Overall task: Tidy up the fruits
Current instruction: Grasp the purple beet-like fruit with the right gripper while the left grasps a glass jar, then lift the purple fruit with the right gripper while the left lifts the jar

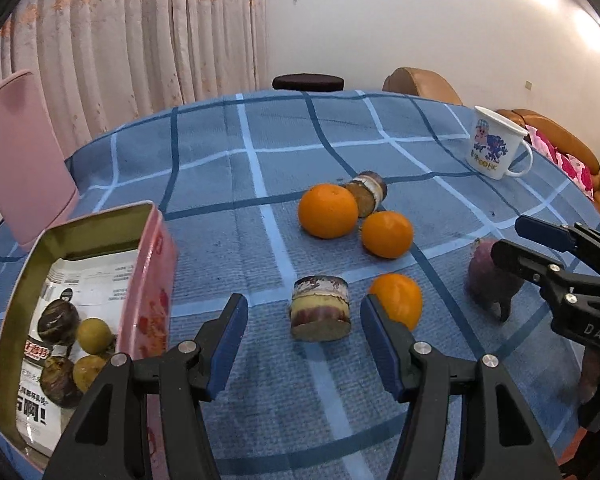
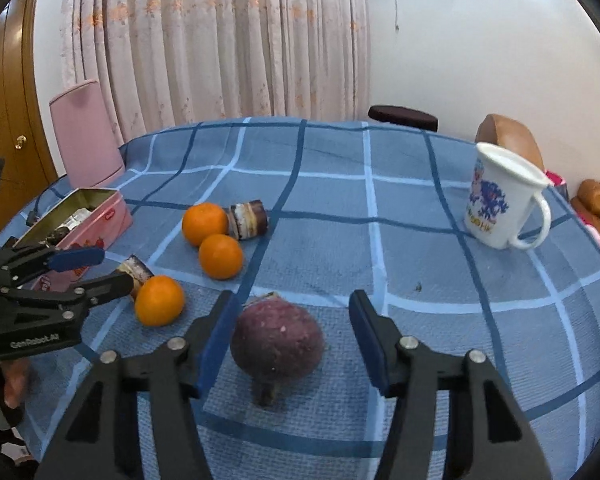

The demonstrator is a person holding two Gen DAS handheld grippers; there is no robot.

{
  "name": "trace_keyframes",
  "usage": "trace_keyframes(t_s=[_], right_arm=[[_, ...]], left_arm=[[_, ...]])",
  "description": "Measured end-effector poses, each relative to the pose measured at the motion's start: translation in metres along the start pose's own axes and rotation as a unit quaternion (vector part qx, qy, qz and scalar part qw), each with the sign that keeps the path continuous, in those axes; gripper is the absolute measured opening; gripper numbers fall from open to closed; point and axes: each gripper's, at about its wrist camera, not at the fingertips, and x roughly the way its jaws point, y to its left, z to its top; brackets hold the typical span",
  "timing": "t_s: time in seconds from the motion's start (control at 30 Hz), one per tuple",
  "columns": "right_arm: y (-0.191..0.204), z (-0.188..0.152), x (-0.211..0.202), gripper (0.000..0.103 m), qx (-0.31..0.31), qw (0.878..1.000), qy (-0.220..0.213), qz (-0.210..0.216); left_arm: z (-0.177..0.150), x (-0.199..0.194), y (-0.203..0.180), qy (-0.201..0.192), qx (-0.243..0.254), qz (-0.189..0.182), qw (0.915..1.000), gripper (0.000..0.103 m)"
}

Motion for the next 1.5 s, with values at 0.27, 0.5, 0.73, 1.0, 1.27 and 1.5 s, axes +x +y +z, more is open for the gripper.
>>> trace_keyframes(t_s=[0.27,0.5,0.73,1.0,1.27,1.5], right_arm=[[0.005,0.000,0.010,0.058,-0.009,0.999,0.029,0.036],[0.011,-0.002,0.017,0.054,-0.014,0.997,0.047,0.060],[0.008,-0.002,0.007,0.054,-0.008,0.998,0.020,0.061],[0.009,-0.002,-0.005,0.054,-0.013,0.998,-0.013,0.059],[0.011,-0.004,-0.017,0.054,-0.019,0.997,-0.047,0.057],[0.012,-0.005,-0.022,0.054,-0.021,0.996,-0.062,0.058]], left_arm=[[0.002,0.017,0.002,0.032,-0.009,-0.029,0.9990,0.037],[0.002,0.016,0.001,0.031,-0.009,-0.045,0.9985,0.036],[0.001,0.005,0.007,0.001,-0.022,-0.045,0.9988,0.036],[0.001,-0.007,0.009,-0.032,-0.029,-0.034,0.9985,0.036],[-0.002,-0.018,0.012,-0.063,-0.032,-0.025,0.9972,0.036],[-0.003,-0.025,0.009,-0.084,-0.026,-0.010,0.9961,0.036]])
